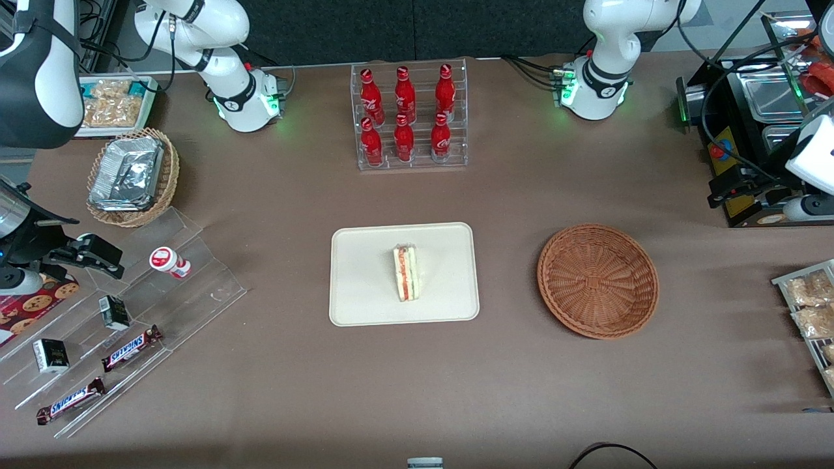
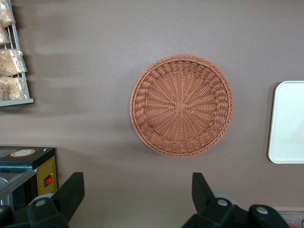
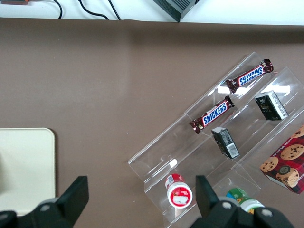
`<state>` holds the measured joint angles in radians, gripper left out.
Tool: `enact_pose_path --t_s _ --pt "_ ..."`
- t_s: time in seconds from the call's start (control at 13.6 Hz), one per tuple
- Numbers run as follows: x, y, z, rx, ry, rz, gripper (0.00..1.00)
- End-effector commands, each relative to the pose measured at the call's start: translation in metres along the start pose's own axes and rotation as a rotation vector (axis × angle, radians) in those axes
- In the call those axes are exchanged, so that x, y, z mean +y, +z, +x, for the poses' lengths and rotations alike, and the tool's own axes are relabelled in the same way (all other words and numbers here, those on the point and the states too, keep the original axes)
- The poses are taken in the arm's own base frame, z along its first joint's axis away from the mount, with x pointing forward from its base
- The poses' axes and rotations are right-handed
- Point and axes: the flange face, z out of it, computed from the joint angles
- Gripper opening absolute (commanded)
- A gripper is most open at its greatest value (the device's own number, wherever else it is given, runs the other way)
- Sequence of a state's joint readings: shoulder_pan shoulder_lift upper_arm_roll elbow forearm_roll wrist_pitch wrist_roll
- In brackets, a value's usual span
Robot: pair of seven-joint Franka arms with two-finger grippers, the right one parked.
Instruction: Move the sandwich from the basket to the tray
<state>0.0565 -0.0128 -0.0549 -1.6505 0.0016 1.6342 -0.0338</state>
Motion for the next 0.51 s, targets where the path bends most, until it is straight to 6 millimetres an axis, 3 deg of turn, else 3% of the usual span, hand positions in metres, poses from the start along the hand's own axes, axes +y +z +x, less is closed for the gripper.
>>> enact_pose_path --t_s 0.0,0.44 --pt "0.001 -0.009 0.003 -0.001 0.022 0.013 1.0" --pt "0.006 -0.024 0.001 0.002 0.037 0.011 1.0"
